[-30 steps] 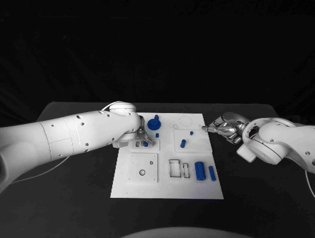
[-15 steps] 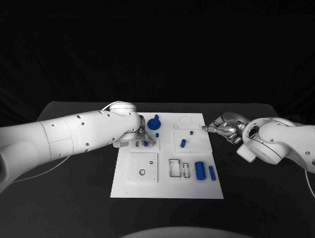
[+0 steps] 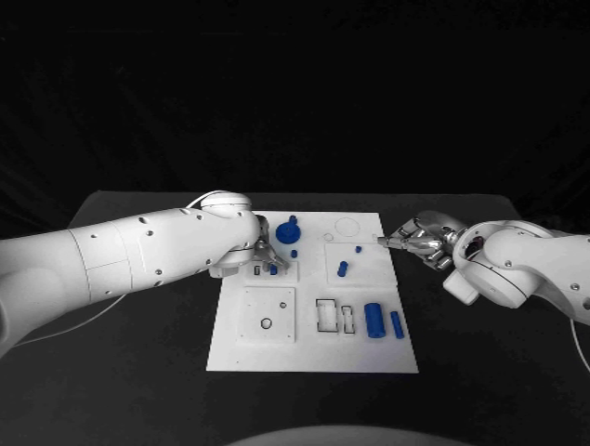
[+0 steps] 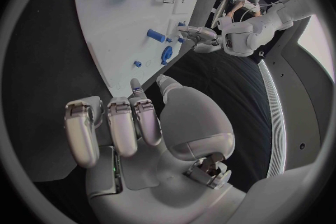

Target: Assemble the parts on the task board

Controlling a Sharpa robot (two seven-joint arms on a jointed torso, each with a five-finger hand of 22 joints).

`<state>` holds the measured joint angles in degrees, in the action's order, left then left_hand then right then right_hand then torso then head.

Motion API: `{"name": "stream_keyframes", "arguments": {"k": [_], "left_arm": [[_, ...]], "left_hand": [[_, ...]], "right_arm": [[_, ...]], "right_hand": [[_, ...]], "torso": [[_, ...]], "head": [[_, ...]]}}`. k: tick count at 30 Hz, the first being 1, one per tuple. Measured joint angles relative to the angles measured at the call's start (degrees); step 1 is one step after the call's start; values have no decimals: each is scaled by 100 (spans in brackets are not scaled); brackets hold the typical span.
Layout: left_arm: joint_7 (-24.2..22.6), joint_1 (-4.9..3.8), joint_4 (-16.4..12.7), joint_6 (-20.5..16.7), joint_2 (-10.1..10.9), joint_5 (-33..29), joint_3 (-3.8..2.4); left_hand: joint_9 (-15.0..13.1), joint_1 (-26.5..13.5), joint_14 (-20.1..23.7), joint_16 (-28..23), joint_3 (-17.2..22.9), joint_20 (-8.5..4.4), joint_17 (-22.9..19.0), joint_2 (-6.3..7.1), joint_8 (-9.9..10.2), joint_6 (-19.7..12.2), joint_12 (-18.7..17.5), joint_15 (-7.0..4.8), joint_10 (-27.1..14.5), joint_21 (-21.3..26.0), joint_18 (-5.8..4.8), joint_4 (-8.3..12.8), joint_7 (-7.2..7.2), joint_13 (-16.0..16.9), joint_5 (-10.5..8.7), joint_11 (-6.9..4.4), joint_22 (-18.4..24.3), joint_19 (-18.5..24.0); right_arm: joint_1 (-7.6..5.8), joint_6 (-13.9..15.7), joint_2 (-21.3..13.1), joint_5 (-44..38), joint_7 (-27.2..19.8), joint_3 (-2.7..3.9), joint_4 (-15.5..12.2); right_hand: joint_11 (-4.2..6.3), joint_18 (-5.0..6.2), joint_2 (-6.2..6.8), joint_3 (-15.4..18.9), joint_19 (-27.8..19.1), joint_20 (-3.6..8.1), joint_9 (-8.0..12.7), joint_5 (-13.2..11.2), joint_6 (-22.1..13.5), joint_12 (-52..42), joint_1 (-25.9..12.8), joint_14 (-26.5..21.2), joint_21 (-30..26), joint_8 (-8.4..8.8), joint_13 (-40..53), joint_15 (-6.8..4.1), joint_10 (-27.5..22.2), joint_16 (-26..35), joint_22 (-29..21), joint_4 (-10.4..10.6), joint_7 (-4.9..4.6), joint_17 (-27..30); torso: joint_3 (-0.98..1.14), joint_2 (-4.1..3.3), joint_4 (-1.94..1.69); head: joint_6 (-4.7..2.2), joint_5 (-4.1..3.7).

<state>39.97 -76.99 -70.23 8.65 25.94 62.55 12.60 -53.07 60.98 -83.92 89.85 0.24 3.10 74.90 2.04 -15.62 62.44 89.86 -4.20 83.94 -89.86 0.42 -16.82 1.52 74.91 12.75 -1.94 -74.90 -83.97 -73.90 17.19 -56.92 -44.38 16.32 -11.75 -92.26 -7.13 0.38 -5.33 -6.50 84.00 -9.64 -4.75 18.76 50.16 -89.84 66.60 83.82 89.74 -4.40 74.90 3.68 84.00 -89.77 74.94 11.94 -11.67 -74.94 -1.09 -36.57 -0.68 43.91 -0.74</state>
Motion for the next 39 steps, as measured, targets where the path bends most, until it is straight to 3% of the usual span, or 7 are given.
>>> {"name": "stream_keyframes", "arguments": {"k": [5,12,17,24,29,39], "left_arm": [[0,-53,-250,-128,271,37,-8],[-30,-284,-507,-485,579,102,-107],[-107,-327,-523,-697,656,130,-133],[-190,-343,-208,-778,612,150,-136],[-192,-345,164,-716,432,156,-67],[-192,-237,675,-526,185,161,-25]], "left_hand": [[-24,0,0,0,-98,0,0,0,0,0,0,0,0,0,1,-3,0,0,0,0,0,0],[-68,-135,0,0,-334,0,1,135,0,42,0,0,0,0,0,-14,0,0,87,0,0,0],[-76,-183,0,0,-384,0,5,183,0,62,0,0,0,0,0,-17,-19,0,111,0,0,0],[-76,-205,0,0,-400,0,4,205,0,62,0,0,0,0,1,-5,-19,-1,111,0,0,0],[-81,-205,0,0,-400,0,3,205,0,61,0,0,0,0,0,-5,-20,0,131,0,0,0],[-87,-202,0,0,-400,0,3,202,0,61,0,0,0,0,0,-5,-20,-1,134,0,0,0]], "right_arm": [[1,-1,-1,0,0,-1,5],[5,-3,-7,0,1,-1,16],[8,-4,-4,0,2,-1,17],[11,-7,-7,0,4,-2,19],[12,-8,0,0,5,-2,19],[13,-13,7,0,6,-3,13]], "right_hand": [[0,0,0,0,0,0,0,0,0,0,0,0,0,0,0,0,0,0,0,0,0,0],[0,0,0,0,0,0,0,0,0,0,0,0,0,0,0,0,0,0,-1,0,0,1],[0,0,0,0,0,0,1,0,0,0,0,0,0,0,0,0,0,0,-1,0,0,1],[0,0,0,0,0,0,1,0,0,0,0,0,0,0,0,0,0,0,-2,0,0,1],[0,0,0,0,0,0,1,0,0,0,0,0,0,0,0,0,0,0,-2,0,0,2],[0,0,0,0,0,0,1,0,-15,0,0,0,0,0,0,0,0,0,-3,0,-15,2]], "torso": [[0,2,-2],[-3,2,-7],[-7,1,-2],[-4,-2,-2],[0,-2,1],[-4,-4,6]], "head": [[-2,-2],[4,-1],[-8,9],[-13,16],[-18,25],[-48,17]]}}
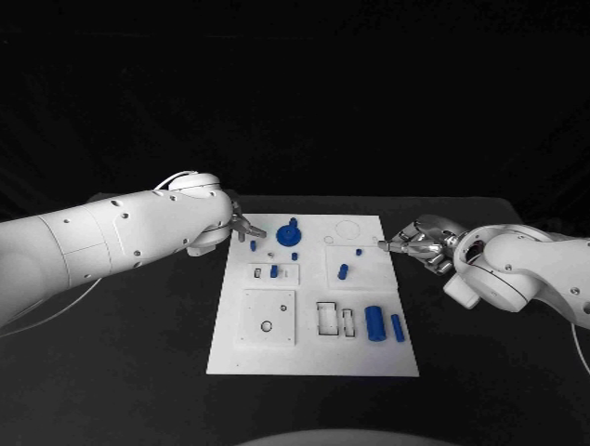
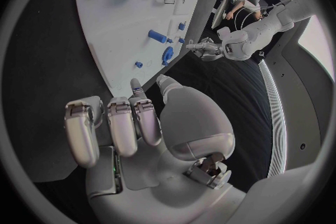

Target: Assemble the parts on the task board

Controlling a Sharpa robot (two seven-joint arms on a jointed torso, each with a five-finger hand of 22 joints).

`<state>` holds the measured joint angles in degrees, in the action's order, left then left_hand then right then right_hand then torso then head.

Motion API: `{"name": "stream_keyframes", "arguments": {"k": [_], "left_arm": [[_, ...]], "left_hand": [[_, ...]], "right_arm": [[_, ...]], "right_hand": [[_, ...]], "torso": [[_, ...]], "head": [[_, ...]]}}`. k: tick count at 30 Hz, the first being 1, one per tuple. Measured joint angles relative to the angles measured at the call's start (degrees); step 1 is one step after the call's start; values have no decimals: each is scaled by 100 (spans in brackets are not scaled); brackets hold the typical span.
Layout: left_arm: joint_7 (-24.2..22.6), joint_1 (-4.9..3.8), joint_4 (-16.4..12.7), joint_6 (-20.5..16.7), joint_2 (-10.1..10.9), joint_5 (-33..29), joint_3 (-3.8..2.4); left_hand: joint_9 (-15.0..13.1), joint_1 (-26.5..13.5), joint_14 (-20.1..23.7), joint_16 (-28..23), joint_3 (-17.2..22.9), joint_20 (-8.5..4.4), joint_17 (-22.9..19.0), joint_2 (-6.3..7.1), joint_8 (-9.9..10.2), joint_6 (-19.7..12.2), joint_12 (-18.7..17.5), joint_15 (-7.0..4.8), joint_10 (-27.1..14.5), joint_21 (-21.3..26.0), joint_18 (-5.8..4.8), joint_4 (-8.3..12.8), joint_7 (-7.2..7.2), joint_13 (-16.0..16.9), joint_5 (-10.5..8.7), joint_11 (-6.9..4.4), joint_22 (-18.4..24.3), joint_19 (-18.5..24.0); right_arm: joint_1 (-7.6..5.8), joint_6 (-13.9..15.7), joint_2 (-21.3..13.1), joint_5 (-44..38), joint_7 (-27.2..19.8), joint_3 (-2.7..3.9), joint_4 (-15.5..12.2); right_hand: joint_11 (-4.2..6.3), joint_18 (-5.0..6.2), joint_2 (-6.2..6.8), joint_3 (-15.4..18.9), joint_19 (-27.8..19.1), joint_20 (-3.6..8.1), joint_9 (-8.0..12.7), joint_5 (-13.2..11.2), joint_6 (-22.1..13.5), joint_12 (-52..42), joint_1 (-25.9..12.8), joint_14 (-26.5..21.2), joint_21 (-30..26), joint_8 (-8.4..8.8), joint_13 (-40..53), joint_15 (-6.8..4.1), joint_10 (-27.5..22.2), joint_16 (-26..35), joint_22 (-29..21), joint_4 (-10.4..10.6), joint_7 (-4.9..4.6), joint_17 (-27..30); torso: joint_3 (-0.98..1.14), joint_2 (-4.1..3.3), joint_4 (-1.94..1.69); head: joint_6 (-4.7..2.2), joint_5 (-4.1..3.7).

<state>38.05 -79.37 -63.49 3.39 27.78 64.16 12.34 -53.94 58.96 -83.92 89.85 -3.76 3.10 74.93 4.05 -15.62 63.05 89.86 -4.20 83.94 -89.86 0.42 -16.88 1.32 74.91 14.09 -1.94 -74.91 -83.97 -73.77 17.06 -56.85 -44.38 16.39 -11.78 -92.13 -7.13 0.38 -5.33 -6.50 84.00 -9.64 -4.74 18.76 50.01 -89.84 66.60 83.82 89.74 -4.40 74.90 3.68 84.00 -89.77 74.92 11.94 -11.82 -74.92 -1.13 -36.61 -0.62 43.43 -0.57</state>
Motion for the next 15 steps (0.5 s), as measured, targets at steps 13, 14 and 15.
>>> {"name": "stream_keyframes", "arguments": {"k": [13,14,15], "left_arm": [[-44,79,367,222,-193,3,8],[-52,89,381,232,-202,3,9],[-61,98,394,241,-210,3,10]], "left_hand": [[1,59,0,0,0,0,-1,-59,0,0,0,0,0,0,0,0,0,0,0,0,0,0],[1,76,0,0,0,0,-1,-76,0,0,0,0,0,0,0,0,0,0,0,0,0,0],[1,97,0,0,0,0,-1,-97,0,0,0,0,0,0,0,0,0,0,0,0,0,0]], "right_arm": [[1,-6,4,0,3,0,-7],[1,-6,4,0,4,0,-7],[1,-7,4,0,5,0,-7]], "right_hand": [[0,0,0,0,0,0,0,0,-3,0,0,0,0,0,0,0,0,0,-1,0,-3,0],[0,0,0,0,0,0,1,0,-3,0,0,0,0,0,0,0,0,0,-1,0,-3,1],[0,0,0,0,0,0,1,0,-3,0,0,0,0,0,0,0,0,0,-1,0,-3,1]], "torso": [[4,-1,-1],[4,-1,-1],[4,-1,-1]], "head": [[10,2],[11,1],[11,-1]]}}
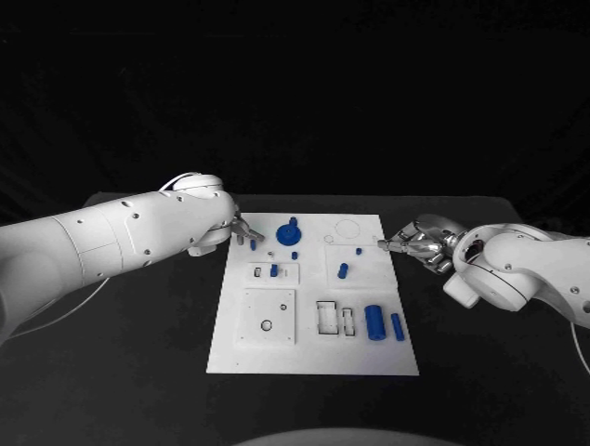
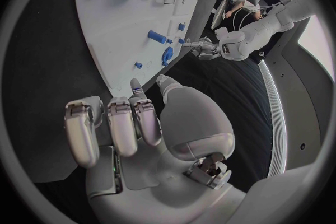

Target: Assemble the parts on the task board

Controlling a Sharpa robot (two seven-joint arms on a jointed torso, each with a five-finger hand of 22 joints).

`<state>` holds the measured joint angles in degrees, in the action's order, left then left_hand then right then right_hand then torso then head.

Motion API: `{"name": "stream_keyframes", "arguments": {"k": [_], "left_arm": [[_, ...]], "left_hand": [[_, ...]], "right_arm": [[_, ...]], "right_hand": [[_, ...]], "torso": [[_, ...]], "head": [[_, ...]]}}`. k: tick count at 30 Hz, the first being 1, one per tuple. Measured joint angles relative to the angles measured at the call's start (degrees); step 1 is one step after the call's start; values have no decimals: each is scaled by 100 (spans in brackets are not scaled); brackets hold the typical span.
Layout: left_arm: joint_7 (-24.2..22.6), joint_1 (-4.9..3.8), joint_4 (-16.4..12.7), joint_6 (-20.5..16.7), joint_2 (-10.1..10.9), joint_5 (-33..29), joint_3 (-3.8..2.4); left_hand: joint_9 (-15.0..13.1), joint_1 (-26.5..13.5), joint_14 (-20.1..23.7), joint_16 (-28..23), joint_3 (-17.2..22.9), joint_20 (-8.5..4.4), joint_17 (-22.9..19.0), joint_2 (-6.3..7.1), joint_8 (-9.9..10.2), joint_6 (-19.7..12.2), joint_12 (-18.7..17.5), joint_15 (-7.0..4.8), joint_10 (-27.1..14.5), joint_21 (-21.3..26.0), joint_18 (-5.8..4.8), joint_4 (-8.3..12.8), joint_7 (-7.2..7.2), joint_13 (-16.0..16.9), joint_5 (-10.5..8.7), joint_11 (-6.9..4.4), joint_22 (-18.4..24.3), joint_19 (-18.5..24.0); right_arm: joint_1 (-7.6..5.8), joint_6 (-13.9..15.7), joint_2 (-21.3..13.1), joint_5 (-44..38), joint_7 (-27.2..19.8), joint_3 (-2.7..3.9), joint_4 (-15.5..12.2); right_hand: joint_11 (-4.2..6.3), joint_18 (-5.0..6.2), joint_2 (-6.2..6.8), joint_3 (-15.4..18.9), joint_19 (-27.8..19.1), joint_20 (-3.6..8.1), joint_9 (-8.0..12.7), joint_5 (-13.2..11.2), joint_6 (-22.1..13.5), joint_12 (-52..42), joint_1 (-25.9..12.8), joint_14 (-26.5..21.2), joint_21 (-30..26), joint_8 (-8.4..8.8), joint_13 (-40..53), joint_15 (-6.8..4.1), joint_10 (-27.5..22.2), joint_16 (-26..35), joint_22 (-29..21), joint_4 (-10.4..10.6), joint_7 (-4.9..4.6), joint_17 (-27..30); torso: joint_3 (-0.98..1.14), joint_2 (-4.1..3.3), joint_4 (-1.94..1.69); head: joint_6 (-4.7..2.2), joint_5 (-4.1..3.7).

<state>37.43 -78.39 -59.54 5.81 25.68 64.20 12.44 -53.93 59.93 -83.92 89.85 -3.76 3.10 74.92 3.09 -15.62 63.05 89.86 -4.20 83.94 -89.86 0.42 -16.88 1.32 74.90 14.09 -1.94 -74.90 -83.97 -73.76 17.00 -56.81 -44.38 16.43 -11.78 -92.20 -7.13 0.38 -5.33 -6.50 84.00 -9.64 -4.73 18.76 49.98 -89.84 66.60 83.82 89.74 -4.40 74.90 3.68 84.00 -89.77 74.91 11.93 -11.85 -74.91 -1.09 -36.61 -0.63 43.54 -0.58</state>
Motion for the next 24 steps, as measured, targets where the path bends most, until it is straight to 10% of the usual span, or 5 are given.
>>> {"name": "stream_keyframes", "arguments": {"k": [17,24], "left_arm": [[-191,67,350,166,-189,1,2],[-267,82,433,202,-237,2,3]], "left_hand": [[-5,355,0,0,63,0,-1,-52,57,0,0,0,0,0,0,-2,0,0,245,0,0,0],[12,480,0,0,94,0,-1,-62,117,0,0,0,0,0,0,-3,0,0,955,0,0,0]], "right_arm": [[0,-4,4,0,11,0,-11],[0,-4,4,-3,14,0,-16]], "right_hand": [[0,0,0,0,0,0,0,0,0,0,0,0,0,0,0,0,0,0,-1,0,0,1],[0,0,0,0,0,0,0,0,0,0,0,0,0,0,0,0,0,0,2,0,0,1]], "torso": [[-1,1,1],[-3,-2,1]], "head": [[4,-12],[10,-19]]}}
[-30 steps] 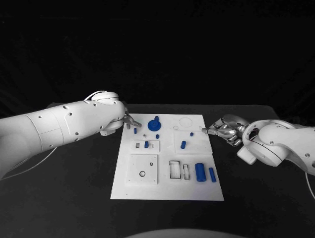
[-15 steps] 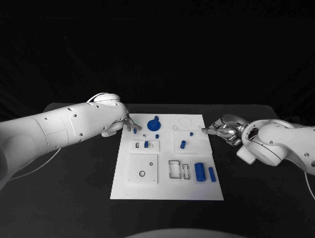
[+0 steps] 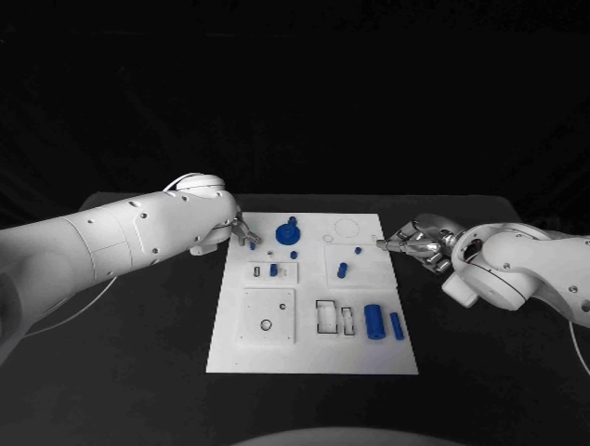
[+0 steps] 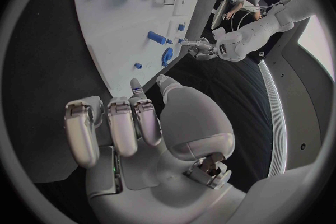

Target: Assemble the parts on the task board

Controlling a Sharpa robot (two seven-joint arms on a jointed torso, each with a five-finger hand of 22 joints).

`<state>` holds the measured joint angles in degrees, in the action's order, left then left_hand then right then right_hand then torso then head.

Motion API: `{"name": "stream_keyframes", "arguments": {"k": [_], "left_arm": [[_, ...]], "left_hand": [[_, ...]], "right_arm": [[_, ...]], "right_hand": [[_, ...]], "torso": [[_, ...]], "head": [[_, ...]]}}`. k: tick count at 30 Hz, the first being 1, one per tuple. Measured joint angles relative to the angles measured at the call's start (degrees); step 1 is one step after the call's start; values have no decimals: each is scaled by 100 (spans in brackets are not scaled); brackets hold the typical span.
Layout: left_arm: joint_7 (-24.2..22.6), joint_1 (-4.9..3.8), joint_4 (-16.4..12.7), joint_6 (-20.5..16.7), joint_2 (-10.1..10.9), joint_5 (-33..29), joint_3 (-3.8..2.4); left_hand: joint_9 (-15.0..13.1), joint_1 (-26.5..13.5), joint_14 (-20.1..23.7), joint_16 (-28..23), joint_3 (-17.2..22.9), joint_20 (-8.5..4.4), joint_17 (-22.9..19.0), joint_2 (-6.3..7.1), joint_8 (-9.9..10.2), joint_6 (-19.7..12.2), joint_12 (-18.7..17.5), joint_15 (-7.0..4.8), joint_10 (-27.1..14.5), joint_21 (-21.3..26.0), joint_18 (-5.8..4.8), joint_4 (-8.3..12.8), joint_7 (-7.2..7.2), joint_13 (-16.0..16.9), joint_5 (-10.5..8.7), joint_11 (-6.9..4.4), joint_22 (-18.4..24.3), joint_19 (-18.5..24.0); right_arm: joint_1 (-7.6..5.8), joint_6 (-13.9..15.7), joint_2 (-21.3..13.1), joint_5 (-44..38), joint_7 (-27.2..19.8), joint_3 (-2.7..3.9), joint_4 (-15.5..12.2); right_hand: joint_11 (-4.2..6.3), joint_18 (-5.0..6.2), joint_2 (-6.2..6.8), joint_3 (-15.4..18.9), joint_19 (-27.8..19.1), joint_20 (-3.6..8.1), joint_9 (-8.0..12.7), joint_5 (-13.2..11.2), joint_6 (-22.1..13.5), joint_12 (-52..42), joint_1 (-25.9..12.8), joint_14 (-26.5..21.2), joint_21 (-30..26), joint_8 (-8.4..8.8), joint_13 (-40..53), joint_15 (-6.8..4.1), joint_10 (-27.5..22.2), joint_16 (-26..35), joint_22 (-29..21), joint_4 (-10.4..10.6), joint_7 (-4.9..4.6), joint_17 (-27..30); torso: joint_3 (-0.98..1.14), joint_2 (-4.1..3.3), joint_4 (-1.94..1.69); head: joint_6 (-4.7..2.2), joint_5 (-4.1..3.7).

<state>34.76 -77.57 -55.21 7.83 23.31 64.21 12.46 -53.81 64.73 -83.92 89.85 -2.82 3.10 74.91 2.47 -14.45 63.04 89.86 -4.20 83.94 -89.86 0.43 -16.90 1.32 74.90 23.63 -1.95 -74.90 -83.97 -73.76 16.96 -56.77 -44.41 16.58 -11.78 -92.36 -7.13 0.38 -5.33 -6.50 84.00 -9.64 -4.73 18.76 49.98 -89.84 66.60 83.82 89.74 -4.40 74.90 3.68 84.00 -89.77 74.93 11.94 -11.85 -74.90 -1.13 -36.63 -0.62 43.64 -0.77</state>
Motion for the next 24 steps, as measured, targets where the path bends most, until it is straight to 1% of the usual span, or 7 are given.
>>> {"name": "stream_keyframes", "arguments": {"k": [8,18,19,22,24], "left_arm": [[-72,22,87,33,-52,0,0],[-137,30,126,84,-71,-2,0],[-141,30,131,95,-73,-3,0],[-146,31,139,124,-78,-6,0],[-150,32,142,138,-81,-7,0]], "left_hand": [[0,10,0,0,15,0,0,10,7,0,0,0,0,0,-1,15,0,0,43,0,0,0],[2,10,0,0,15,0,-1,10,7,0,0,0,0,0,0,15,0,0,44,0,0,0],[7,35,0,0,26,0,-1,-15,7,0,0,0,0,0,0,4,0,0,44,0,0,0],[7,60,0,0,47,0,-1,-20,17,0,0,0,0,0,0,15,0,0,68,0,0,0],[7,160,0,0,98,0,-1,-56,36,0,0,0,0,0,-1,16,0,0,68,0,0,0]], "right_arm": [[0,0,2,-2,4,0,-7],[0,0,1,-6,10,0,-9],[0,0,1,-7,10,0,-9],[0,0,2,-8,11,0,-10],[0,0,2,-9,12,0,-10]], "right_hand": [[0,0,0,0,0,0,0,0,0,0,0,0,0,0,0,0,0,0,2,0,0,0],[0,0,0,0,0,0,0,0,0,0,0,0,0,0,0,0,0,0,1,0,0,-5],[0,0,0,0,0,0,0,0,0,0,0,0,0,0,0,0,0,0,1,0,0,-4],[0,0,0,0,0,0,0,0,0,0,0,0,0,0,0,0,0,0,1,0,0,-4],[0,0,0,0,0,0,0,0,0,0,0,0,0,0,0,0,0,0,1,0,0,-4]], "torso": [[0,1,0],[3,3,0],[3,3,-1],[3,4,-3],[3,4,-3]], "head": [[15,-13],[19,-21],[19,-22],[20,-23],[24,-23]]}}
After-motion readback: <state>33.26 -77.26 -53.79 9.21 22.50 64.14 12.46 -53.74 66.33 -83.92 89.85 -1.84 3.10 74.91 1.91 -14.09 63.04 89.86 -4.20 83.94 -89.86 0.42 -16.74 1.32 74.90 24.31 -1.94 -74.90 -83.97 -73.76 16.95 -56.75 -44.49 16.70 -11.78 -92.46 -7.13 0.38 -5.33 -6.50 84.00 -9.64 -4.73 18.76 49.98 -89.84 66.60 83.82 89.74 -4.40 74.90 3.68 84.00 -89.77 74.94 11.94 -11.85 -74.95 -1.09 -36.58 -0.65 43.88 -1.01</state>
